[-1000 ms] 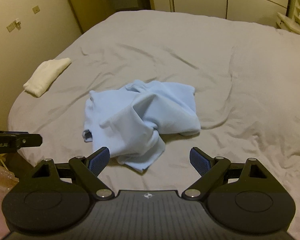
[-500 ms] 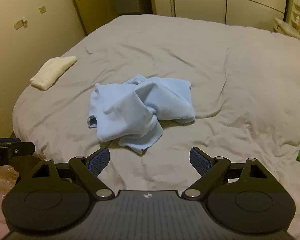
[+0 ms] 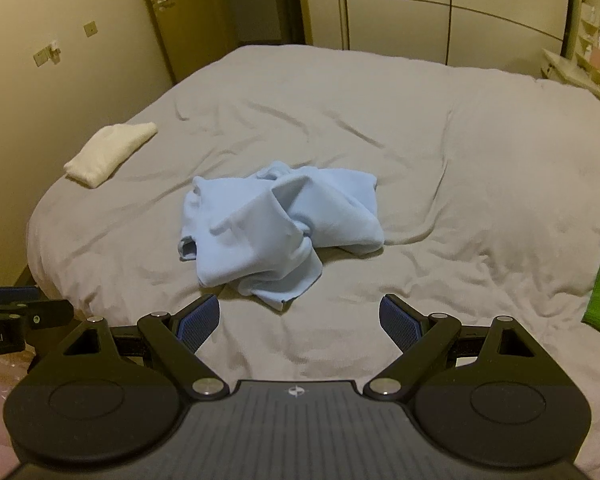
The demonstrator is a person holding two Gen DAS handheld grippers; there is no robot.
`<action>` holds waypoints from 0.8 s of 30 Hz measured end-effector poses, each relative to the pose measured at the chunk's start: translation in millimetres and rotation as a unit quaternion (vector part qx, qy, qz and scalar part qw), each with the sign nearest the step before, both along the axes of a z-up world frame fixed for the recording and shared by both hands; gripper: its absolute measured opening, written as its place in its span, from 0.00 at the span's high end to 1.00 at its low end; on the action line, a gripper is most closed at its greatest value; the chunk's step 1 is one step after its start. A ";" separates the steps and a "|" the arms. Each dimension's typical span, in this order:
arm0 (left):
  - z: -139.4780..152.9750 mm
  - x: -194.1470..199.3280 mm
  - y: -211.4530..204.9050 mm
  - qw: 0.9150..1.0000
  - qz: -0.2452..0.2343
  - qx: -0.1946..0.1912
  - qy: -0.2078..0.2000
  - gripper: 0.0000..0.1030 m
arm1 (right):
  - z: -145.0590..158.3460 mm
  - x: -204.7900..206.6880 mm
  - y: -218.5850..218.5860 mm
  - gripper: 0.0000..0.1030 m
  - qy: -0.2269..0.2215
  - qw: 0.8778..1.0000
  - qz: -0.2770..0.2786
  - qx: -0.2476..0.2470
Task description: Fold clothes
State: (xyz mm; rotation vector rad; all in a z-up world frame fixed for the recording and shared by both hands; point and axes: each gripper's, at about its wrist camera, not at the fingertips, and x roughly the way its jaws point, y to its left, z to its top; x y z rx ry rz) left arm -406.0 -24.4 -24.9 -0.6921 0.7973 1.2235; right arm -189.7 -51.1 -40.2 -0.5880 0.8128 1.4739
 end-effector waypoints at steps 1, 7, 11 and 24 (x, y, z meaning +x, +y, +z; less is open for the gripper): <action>-1.3 -1.7 3.4 1.000 0.000 0.000 0.000 0.55 | 0.1 -0.6 1.8 0.13 -0.001 1.000 0.000 0.001; -11.7 -15.4 29.1 1.000 0.001 -0.005 -0.002 0.55 | -7.6 -6.3 23.1 0.13 -0.003 1.000 0.001 -0.003; -25.4 -39.8 71.8 1.000 -0.006 -0.019 -0.002 0.54 | -21.3 -14.2 44.9 0.13 -0.004 1.000 0.004 -0.010; -69.1 -137.2 257.5 0.995 -0.069 -0.074 0.016 0.54 | -84.2 -99.1 175.5 0.13 -0.001 0.997 -0.038 -0.068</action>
